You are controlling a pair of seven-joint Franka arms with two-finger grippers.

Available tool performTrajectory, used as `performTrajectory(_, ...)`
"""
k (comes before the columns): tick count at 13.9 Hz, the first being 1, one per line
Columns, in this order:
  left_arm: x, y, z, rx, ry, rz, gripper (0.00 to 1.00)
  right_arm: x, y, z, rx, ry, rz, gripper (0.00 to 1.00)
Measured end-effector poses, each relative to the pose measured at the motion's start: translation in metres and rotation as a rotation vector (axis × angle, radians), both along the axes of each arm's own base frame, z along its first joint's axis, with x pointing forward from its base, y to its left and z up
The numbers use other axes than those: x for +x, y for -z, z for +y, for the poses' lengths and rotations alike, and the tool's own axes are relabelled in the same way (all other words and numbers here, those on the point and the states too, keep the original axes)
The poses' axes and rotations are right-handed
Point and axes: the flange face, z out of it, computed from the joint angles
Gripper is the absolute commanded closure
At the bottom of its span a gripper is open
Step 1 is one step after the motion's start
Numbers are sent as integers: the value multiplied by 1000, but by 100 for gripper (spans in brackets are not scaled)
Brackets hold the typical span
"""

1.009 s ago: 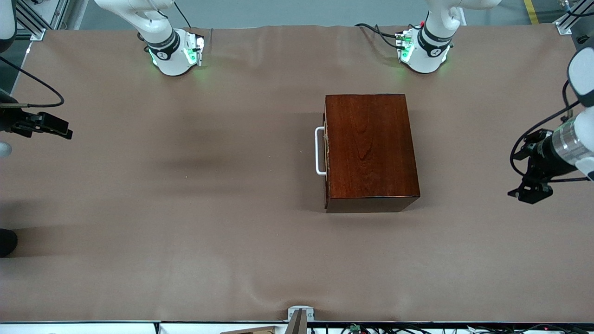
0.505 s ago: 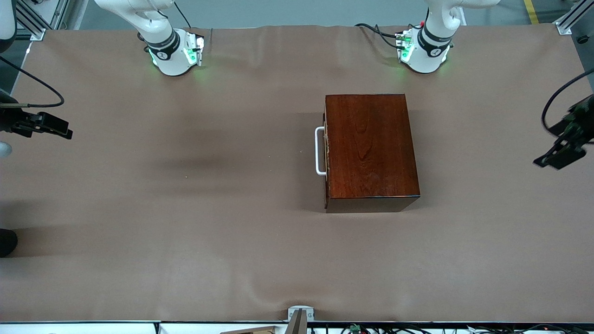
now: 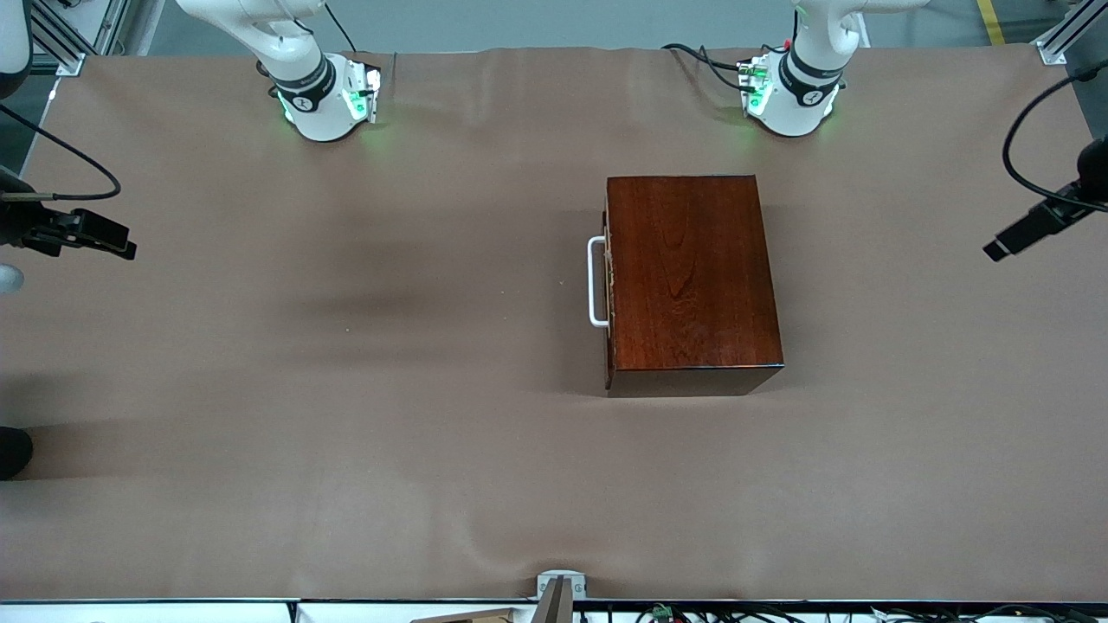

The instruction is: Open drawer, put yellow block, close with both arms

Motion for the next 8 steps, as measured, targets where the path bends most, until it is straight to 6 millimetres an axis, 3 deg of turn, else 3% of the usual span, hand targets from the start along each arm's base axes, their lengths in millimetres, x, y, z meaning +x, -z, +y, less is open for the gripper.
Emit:
performTrajectory(3,-4,1,-10,5,180,15,0,0,0,2,0,-4,0,0)
performTrajectory(8,-4,1,-8,12,440,11,0,3,-2,3,-1,-7,-27,0)
